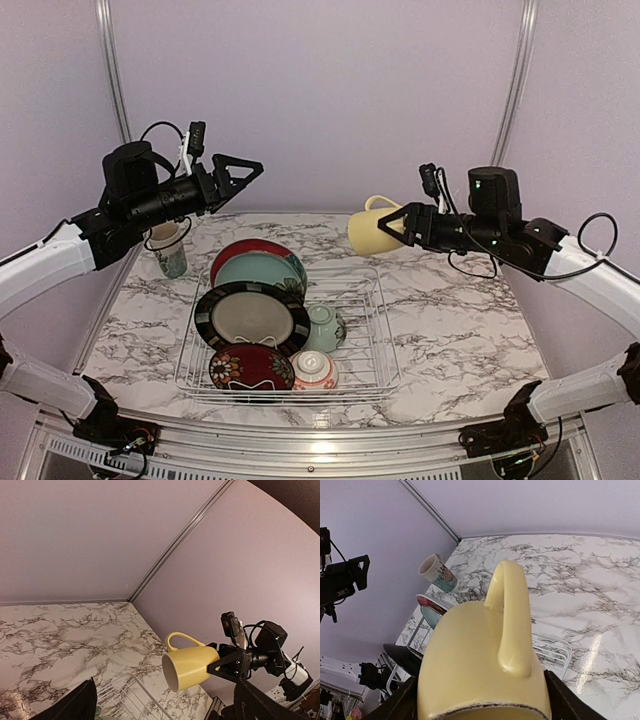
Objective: Unload the mixed dishes from the dish rack
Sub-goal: Pass from the right arm to the left
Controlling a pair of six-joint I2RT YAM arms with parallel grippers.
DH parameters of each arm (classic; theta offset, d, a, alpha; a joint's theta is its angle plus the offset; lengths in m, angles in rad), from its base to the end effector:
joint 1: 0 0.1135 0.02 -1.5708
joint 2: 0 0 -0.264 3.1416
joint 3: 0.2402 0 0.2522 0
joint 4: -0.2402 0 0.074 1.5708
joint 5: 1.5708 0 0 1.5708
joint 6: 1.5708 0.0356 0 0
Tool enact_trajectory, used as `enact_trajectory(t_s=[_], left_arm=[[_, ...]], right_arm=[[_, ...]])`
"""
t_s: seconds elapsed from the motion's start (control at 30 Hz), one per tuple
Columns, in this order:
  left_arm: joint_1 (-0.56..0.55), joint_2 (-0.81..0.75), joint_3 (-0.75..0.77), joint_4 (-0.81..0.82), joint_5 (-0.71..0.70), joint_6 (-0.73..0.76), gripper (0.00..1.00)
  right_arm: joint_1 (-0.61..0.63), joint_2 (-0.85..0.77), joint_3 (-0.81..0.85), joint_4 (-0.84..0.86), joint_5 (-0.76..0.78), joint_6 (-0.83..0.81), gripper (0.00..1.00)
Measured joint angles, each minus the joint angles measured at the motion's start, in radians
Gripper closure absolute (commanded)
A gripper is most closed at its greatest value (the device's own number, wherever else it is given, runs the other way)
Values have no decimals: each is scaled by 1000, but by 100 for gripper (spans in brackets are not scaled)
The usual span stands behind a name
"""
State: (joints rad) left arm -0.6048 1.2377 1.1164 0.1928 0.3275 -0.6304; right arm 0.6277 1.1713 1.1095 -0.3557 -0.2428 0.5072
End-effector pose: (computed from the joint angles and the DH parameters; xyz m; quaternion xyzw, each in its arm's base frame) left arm 0.2333 -0.1752 0.4006 0.1107 0.6737 -0.5087 0.5244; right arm 0.2093 0.1624 0.3574 -0.1160 0.8266 0.3765 0.4018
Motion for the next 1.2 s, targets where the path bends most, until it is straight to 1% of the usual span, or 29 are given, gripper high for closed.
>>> enact_trajectory(t_s=[0.07, 0.13, 0.23, 0.33, 0.47, 0.6, 0.63, 0.73, 0.97, 1.13, 1.17, 1.2], left_arm=[[-14, 43, -2, 75, 60, -62, 4], [-35, 81, 0, 135, 107, -105, 5], [-81, 154, 24, 209, 179, -166, 6], [-116, 214, 50, 272, 230, -220, 8], [-148, 272, 77, 341, 285, -283, 11], [-166, 306, 104, 373, 314, -312, 18], [-168, 311, 109, 378, 319, -320, 21], [-175, 325, 128, 387, 329, -332, 36], [-179, 351, 149, 409, 349, -362, 64], [-179, 357, 157, 397, 359, -365, 88], [-179, 359, 162, 383, 357, -351, 92], [-179, 359, 165, 377, 359, -352, 97]], right_arm=[[-33, 1, -48, 142, -85, 26, 100], [-46, 10, -70, 239, -146, 54, 100], [-50, 40, -74, 407, -230, 92, 100], [-50, 68, -74, 538, -291, 119, 100], [-50, 117, -73, 655, -348, 146, 100], [-50, 171, -74, 731, -407, 177, 100], [-48, 180, -74, 741, -420, 180, 100], [-42, 196, -73, 766, -456, 184, 100], [-32, 212, -72, 809, -517, 188, 100], [-27, 214, -70, 818, -536, 183, 100], [-27, 214, -68, 819, -539, 180, 97], [-26, 214, -64, 819, -538, 178, 92]])
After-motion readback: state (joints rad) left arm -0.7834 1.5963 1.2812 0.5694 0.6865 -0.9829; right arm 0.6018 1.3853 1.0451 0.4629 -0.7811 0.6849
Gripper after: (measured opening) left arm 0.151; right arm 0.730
